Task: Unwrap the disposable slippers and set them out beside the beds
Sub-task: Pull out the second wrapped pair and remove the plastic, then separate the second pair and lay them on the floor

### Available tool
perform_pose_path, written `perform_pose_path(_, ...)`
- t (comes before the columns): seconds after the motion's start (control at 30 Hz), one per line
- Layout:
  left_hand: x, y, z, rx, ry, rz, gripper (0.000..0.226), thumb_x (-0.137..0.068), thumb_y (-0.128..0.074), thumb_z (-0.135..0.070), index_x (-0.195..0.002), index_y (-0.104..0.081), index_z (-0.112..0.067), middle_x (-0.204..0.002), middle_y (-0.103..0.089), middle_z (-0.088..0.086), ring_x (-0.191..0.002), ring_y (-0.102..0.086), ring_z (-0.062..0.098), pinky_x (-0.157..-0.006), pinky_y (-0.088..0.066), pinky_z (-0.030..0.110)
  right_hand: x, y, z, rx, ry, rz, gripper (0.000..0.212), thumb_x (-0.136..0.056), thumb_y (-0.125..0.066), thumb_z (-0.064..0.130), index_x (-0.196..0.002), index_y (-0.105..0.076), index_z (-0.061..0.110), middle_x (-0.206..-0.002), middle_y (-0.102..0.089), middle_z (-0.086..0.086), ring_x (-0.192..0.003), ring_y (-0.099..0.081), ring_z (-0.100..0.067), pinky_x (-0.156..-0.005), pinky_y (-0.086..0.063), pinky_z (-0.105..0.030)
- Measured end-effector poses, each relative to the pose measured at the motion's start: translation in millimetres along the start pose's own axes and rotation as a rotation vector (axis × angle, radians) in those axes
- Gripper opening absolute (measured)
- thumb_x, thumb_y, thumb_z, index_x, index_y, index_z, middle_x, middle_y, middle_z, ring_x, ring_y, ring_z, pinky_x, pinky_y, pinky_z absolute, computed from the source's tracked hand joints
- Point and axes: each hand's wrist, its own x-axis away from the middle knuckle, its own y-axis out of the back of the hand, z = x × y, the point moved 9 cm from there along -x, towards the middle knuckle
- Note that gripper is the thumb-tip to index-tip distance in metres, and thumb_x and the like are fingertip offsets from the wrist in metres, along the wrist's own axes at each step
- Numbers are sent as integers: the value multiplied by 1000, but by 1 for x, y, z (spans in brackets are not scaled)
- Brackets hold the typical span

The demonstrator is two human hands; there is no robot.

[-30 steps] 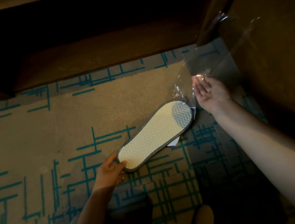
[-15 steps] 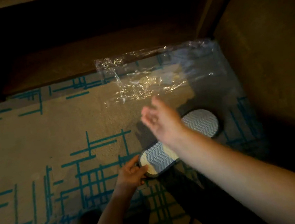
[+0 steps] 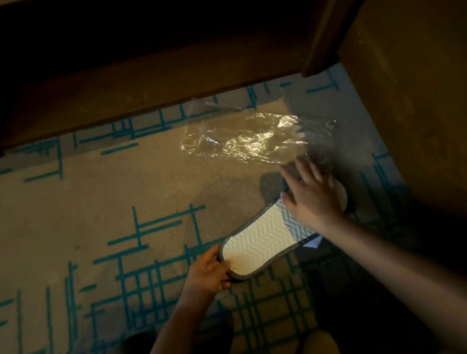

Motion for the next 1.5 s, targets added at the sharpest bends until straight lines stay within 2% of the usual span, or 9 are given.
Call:
perform_pose_path(0.23,2,1,0,28,-9,4,25,-91,-48,-6,-108,-50,-25,-91,-63,-1,-77,-60,10,-68,-49,22,-41,0,21,129,144,47,54,-96,-29,46,-146,-13,36,-160,1,2,-147,6,-23,-113,5,-62)
perform_pose_path(0.47,1,6,2,59,5,-70,23,-91,-49,-8,-109,-52,-22,-89,-61,1,-74,-59,10,-53,-50,13,4,36,42,-413,290,-236,59,-90,-52,27,-144,-28,30,-152,-28,-7,-141,-23,-23,-113,-28,-43)
perform_pose_path(0.53,2,5,1,80,11,-75,18,-91,-49,-11,-107,-54,-18,-86,-62,3,-73,-60,11,-54,-51,14,26,22,37,-384,320,-118,65,-86,-58,37,-143,-29,34,-152,-28,-2,-141,-22,-20,-113,-29,-46)
perform_pose_path(0.67,3,7,-9,105,-13,-81,10,-90,-52,-15,-96,-59,-13,-79,-65,4,-75,-62,15,-67,-53,25,68,-23,38,-97,521,122,71,-78,-62,49,-141,-33,35,-155,-18,10,-145,-6,-11,-117,-2,-46)
perform_pose_path(0.8,3,9,-13,138,3,-98,8,-90,-52,-17,-90,-58,-12,-79,-64,4,-74,-63,15,-67,-54,26,70,-23,39,-73,525,-33,58,-69,-78,26,-123,-59,21,-136,-55,-3,-130,-46,-24,-99,-46,-51)
perform_pose_path(1.0,4,-2,-1,689,205,-10,20,-93,-41,-26,-103,-54,-16,-101,-65,14,-92,-63,27,-71,-57,42,67,11,66,-64,663,-214,25,-76,-68,24,-98,-72,15,-102,-74,-4,-97,-70,-23,-80,-59,-40)
perform_pose_path(1.1,1,3,-3,627,133,-46,13,-91,-46,-21,-101,-54,-17,-104,-64,12,-89,-65,24,-66,-59,35,63,44,68,-61,652,-318,28,-84,-49,25,-93,-72,15,-88,-75,-1,-79,-71,-20,-67,-59,-33)
perform_pose_path(1.33,0,11,-8,357,57,-84,33,-91,-48,-7,-124,-49,-10,-107,-62,11,-94,-61,21,-75,-51,30,48,77,58,-92,584,-413,26,-85,-49,20,-95,-70,9,-83,-72,-7,-71,-68,-25,-56,-57,-41)
perform_pose_path(1.5,-4,30,-45,137,-78,-11,29,-91,-45,-9,-117,-54,-20,-98,-62,3,-78,-56,11,-61,-43,22,31,99,25,-495,252,-358,17,-87,-57,15,-94,-69,7,-84,-72,-14,-75,-66,-26,-69,-52,-35)
